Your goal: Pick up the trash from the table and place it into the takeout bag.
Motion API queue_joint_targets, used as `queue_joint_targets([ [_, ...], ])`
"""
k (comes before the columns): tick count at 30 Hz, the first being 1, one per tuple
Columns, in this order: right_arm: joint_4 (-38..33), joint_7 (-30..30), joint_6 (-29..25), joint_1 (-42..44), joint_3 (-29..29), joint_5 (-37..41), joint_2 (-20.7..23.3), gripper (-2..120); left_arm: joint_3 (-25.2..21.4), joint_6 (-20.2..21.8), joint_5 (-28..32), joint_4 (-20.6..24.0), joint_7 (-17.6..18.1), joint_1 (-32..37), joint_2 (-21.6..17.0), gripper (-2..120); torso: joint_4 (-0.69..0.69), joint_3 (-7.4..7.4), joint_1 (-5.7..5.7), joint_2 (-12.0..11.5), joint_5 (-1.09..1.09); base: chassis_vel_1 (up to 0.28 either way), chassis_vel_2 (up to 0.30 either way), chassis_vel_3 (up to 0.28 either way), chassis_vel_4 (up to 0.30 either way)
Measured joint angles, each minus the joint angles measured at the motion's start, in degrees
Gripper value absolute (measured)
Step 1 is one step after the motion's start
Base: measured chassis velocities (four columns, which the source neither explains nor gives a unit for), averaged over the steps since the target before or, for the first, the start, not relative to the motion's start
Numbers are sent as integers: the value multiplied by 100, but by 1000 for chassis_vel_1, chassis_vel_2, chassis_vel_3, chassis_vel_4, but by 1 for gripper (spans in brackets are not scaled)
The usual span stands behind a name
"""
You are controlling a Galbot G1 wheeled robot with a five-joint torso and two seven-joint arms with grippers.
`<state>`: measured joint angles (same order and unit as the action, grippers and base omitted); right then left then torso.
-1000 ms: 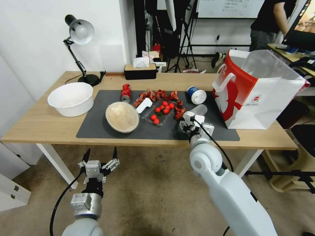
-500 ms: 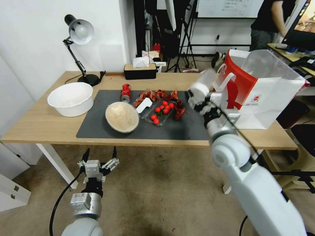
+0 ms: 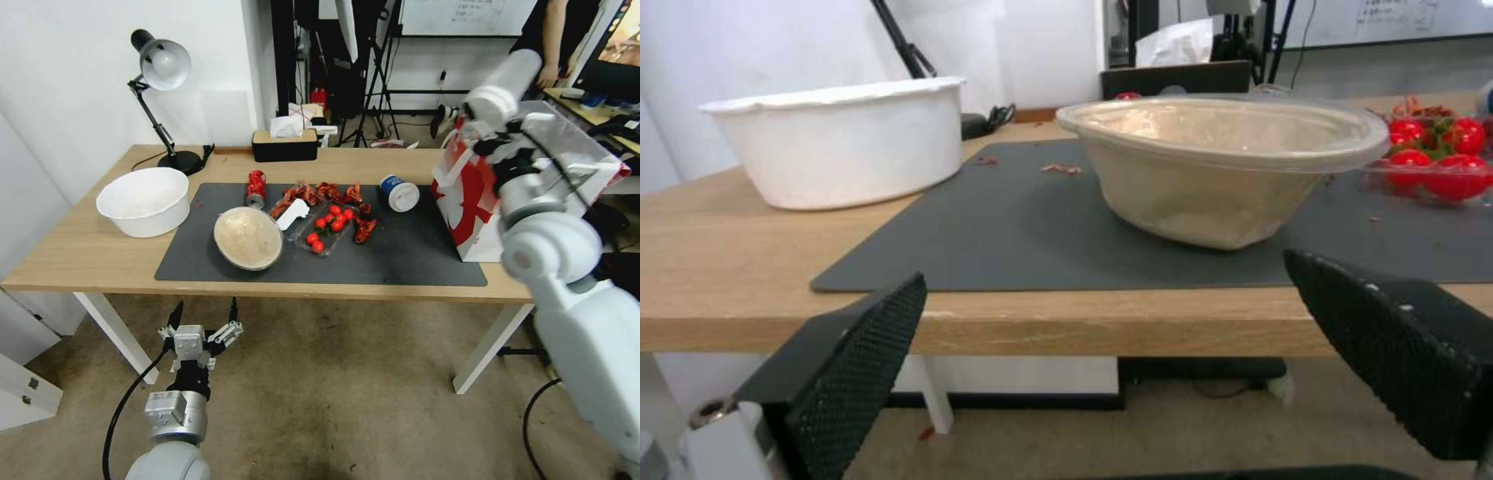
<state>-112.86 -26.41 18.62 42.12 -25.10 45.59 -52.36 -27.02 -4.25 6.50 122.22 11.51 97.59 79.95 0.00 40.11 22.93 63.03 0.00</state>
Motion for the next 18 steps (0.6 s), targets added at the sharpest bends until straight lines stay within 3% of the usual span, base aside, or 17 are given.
queue_joint_targets([
  [4, 95, -157, 153, -6, -161, 170, 152, 64, 25, 6, 11, 0, 0, -10, -12, 100, 0, 0, 0, 0, 1, 0, 0, 0, 0],
  [9, 94, -224, 278, 108, -287, 285, 233, 84, 34, 9, 11, 23, 0, -4, -22, 100, 0, 0, 0, 0, 1, 0, 0, 0, 0],
  [11, 94, -234, 283, 118, -302, 293, 236, 86, 34, 10, 11, 27, 0, -3, -25, 100, 0, 0, 0, 0, 1, 0, 0, 0, 0],
  [12, 94, -255, 296, 131, -338, 316, 242, 94, 27, 10, 11, 35, 0, -2, -32, 100, 0, 0, 0, 0, 1, 0, 0, 0, 0],
  [18, 86, -267, 303, 194, -403, 365, 255, 100, -2, 10, 10, 99, 0, 18, -27, 100, 1, 0, 0, 0, 0, 0, 0, 0, 0],
])
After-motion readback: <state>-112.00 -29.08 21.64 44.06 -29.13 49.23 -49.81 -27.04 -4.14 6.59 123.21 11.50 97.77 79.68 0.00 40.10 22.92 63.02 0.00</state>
